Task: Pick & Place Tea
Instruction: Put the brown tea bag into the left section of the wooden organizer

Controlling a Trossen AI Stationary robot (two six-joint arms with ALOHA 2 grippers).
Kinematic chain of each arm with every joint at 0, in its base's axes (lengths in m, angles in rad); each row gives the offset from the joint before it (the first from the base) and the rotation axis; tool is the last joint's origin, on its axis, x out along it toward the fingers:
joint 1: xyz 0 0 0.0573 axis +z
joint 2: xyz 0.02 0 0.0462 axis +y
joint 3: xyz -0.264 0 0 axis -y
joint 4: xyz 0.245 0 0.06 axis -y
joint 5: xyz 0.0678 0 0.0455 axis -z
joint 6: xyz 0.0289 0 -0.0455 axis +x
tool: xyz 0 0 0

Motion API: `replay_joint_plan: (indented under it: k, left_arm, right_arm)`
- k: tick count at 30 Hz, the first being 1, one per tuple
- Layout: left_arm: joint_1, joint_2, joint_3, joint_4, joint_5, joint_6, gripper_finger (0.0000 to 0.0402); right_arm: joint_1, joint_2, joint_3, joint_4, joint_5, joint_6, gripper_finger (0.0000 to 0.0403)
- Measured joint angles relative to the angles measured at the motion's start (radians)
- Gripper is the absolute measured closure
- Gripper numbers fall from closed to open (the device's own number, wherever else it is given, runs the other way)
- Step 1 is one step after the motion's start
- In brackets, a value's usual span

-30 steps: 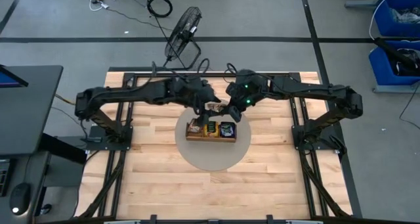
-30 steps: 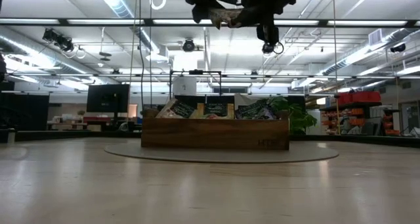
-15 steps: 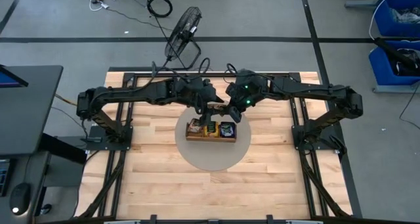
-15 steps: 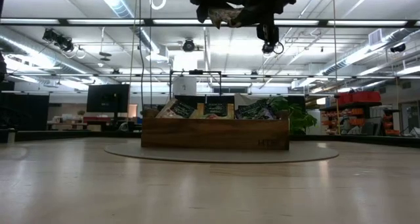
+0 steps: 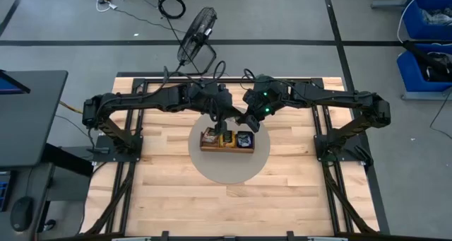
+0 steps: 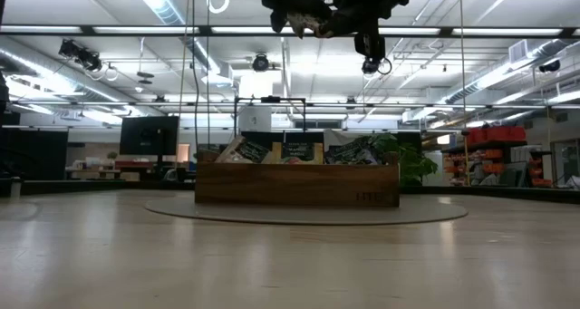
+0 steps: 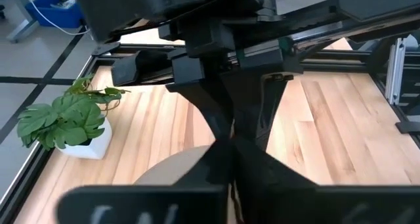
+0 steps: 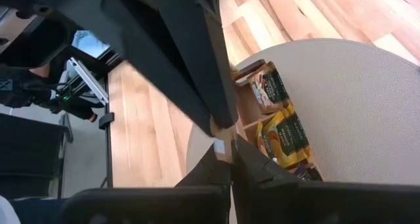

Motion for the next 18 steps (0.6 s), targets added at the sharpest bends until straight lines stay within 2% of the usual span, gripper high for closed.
replay_joint_plan:
  k: [2, 11, 18]
  left_arm:
    - [0.0, 0.0, 0.0, -0.001, 0.0, 0.0, 0.0394]
    - [0.0, -0.002, 0.0, -0.003, -0.005, 0.0, 0.0399]
    - [0.0, -0.002, 0.0, -0.005, -0.025, -0.003, 0.04]
  right_arm:
    - [0.0, 0.0, 0.0, 0.0, 0.0, 0.0, 0.0403]
    - [0.0, 0.0, 0.0, 0.004, 0.007, -0.004, 0.0399]
    - [-0.001, -0.011, 0.0, 0.009, -0.011, -0.008, 0.0351]
